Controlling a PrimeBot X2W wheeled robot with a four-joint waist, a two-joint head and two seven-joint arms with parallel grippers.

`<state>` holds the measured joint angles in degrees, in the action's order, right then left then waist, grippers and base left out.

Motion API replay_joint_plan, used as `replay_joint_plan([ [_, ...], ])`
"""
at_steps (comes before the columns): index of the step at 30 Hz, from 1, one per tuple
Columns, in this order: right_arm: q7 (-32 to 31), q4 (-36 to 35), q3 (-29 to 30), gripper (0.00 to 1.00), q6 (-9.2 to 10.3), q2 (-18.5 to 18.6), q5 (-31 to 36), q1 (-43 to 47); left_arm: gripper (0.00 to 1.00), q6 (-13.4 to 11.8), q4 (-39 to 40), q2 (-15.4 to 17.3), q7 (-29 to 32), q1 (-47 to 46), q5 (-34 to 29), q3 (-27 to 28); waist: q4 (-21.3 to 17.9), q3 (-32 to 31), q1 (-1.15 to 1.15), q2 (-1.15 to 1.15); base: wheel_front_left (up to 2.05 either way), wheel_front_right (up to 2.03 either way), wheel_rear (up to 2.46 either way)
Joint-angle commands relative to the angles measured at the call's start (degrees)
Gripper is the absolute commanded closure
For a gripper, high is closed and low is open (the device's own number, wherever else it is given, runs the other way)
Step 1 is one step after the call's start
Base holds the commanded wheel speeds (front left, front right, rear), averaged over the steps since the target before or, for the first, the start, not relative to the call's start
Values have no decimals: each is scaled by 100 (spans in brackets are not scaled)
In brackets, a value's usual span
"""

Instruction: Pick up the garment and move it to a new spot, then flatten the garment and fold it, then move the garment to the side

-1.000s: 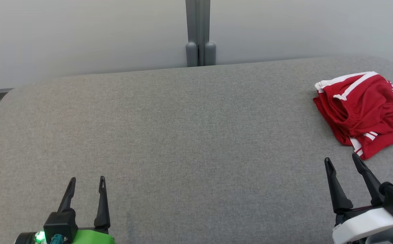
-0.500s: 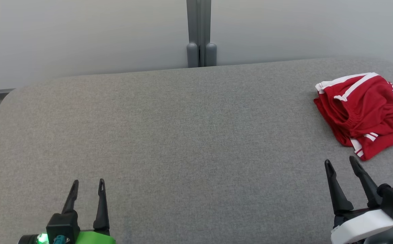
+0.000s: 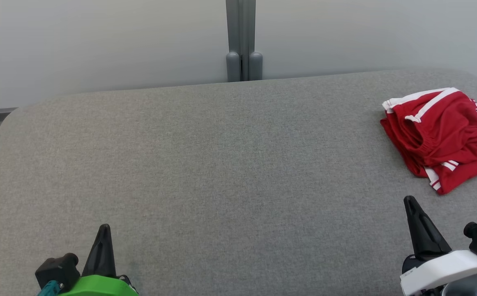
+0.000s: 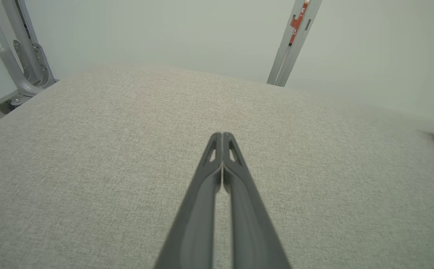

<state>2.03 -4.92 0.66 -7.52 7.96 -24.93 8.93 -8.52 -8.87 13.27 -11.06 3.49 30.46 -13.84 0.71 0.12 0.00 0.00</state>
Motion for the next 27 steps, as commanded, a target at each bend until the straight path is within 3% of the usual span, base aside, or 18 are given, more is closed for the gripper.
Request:
replay_joint_plan([
  [1,-22,-11,18,100,1,29,-260,-171,100,66,51,15,45,-170,240,104,-1,0,0,0,0,0,0],
  [27,-192,621,76,100,1,-51,-2557,-636,100,593,-154,-263,543,-471,2328,663,-17,1,0,0,0,0,0],
])
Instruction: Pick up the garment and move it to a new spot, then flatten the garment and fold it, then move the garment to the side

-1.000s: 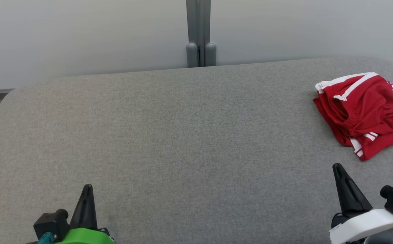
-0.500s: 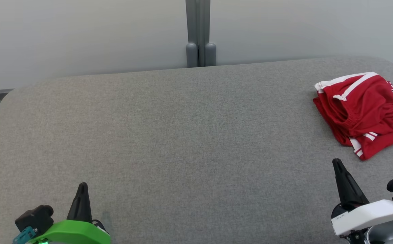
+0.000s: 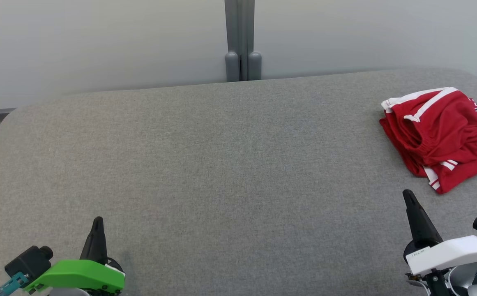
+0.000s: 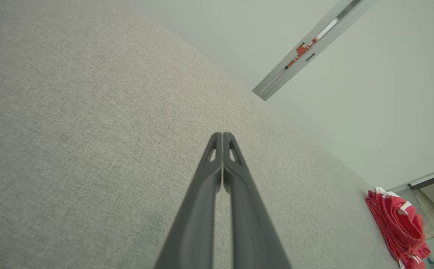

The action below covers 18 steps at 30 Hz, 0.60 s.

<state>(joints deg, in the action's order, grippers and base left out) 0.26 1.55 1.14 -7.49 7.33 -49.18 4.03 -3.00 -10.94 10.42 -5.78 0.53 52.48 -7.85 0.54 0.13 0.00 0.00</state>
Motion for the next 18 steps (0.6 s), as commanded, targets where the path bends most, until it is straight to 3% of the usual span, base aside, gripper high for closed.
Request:
replay_joint_plan([
  [1,-22,-8,32,100,-2,9,-198,-163,100,59,49,12,32,-184,183,82,-1,0,0,0,0,0,0],
  [18,-137,319,93,100,-2,-55,-1357,-401,100,327,-39,-154,312,-326,1236,396,-11,1,0,0,0,0,0],
])
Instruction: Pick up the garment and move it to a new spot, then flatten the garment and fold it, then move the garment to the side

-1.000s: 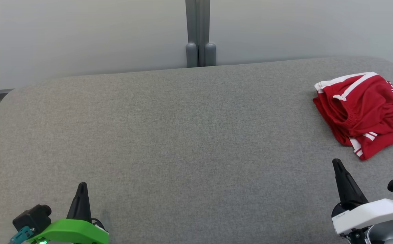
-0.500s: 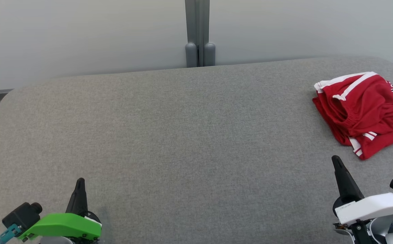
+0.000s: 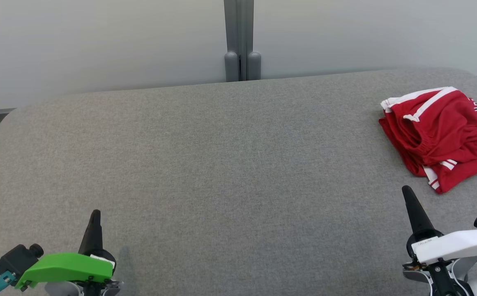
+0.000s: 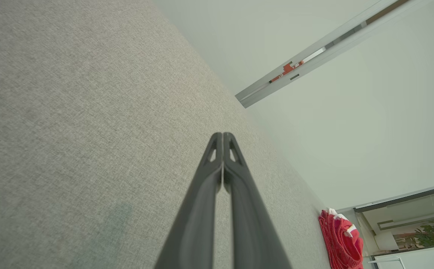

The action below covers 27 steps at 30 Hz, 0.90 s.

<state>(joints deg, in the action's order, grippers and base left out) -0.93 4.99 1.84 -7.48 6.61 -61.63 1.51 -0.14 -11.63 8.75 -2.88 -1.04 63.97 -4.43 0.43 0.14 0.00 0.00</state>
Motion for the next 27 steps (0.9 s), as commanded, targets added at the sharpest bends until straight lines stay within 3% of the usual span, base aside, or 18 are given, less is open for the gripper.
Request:
replay_joint_plan([
  [1,-26,-9,26,100,-3,14,-165,-158,100,51,26,6,33,-173,140,68,-1,0,0,0,0,0,0],
  [27,-193,407,135,100,-4,-97,-1583,-459,100,392,-90,-219,399,-348,1441,484,-17,2,0,0,0,0,0],
])
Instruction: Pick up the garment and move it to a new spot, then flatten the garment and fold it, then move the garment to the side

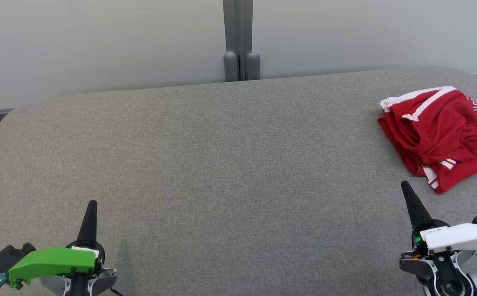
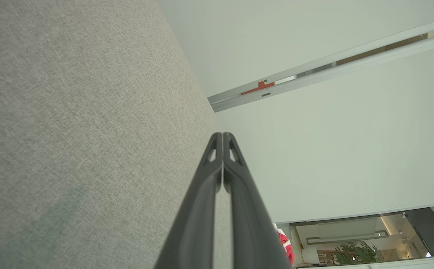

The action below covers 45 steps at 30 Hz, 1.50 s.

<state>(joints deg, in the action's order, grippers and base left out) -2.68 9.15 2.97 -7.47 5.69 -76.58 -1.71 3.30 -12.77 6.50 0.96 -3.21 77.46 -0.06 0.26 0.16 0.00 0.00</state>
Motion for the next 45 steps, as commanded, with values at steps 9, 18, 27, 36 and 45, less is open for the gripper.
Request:
replay_joint_plan([
  [9,-73,116,60,100,-5,-36,-498,-217,100,146,-11,-68,130,-175,462,171,-6,0,0,0,0,0,0],
  [18,-129,235,96,100,-4,-73,-888,-285,100,244,-49,-129,240,-239,821,296,-11,1,0,0,0,0,0],
  [27,-181,343,131,100,-4,-107,-1250,-371,100,329,-85,-194,338,-278,1154,407,-17,1,0,0,0,0,0],
  [36,-232,447,168,100,-4,-139,-1578,-446,100,400,-115,-259,431,-316,1464,512,-22,2,0,0,0,0,0],
  [45,-264,498,196,100,-4,-165,-1727,-461,100,439,-131,-288,489,-332,1595,570,-26,2,0,0,0,0,0],
])
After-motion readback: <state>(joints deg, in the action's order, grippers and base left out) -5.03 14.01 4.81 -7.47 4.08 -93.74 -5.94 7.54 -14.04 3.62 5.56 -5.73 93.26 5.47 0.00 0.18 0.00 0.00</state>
